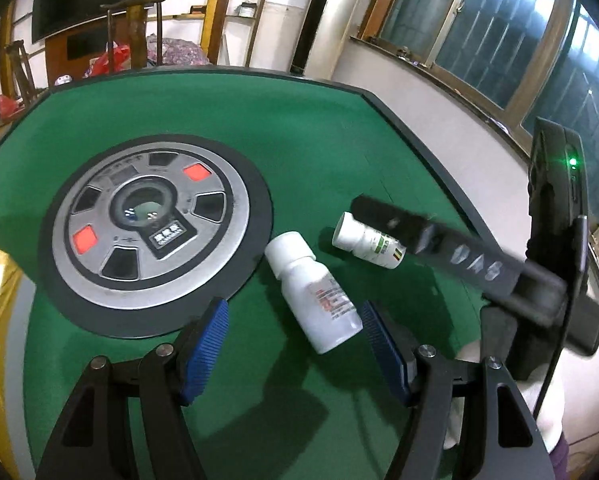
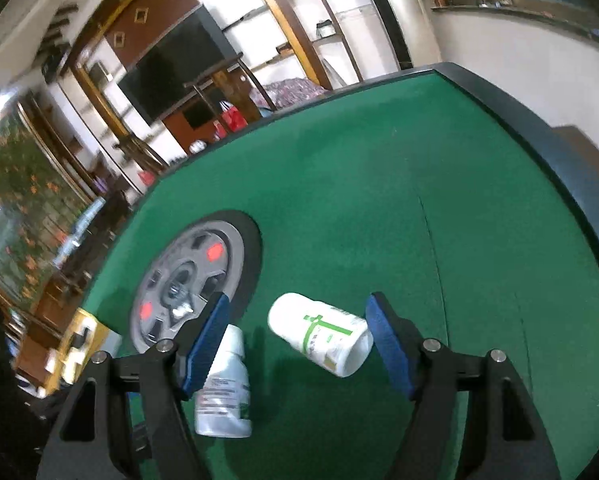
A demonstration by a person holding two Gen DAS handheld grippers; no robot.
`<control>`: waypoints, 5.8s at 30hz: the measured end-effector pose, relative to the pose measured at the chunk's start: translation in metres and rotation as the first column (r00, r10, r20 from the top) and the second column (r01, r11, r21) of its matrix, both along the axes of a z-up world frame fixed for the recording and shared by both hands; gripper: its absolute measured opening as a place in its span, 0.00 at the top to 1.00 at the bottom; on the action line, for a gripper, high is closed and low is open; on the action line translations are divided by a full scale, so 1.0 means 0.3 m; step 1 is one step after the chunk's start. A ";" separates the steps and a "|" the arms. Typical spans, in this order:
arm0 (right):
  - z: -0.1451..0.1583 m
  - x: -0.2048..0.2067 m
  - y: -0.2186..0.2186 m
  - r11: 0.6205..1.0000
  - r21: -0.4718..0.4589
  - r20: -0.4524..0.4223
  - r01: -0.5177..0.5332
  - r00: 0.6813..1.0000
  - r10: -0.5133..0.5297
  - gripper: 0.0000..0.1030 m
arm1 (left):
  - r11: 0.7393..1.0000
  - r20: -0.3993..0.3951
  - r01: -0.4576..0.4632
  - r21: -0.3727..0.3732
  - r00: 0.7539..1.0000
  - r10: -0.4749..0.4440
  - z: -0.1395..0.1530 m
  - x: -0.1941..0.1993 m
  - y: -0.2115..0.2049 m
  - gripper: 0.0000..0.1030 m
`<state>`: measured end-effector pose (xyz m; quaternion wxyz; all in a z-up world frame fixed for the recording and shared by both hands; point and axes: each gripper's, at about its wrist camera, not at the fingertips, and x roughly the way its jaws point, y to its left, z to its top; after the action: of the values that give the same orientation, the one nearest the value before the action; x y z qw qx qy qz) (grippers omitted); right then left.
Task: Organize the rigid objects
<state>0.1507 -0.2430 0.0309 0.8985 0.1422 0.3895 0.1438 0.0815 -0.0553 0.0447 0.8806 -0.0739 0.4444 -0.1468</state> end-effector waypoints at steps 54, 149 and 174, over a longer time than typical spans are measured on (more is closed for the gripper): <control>0.107 -0.282 0.479 0.954 0.126 -0.069 -0.272 0.957 0.282 0.65 | 0.962 0.170 -0.246 -0.117 0.949 0.264 0.218 -0.433 0.824 0.65; 0.246 -1.001 0.762 0.943 -0.231 0.330 -0.239 0.893 0.307 0.15 | 0.688 0.752 -0.725 0.024 0.466 0.465 0.368 -1.104 0.696 0.00; 0.107 -0.969 0.873 0.895 -0.436 0.314 -0.096 0.916 0.251 0.00 | 0.784 0.335 -0.611 0.108 0.765 0.549 0.116 -0.840 0.837 0.00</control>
<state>-0.1401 0.0189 0.0629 0.9475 -0.1151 0.2498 0.1633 -0.1706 0.1957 0.0794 0.9396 -0.0924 0.2805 0.1730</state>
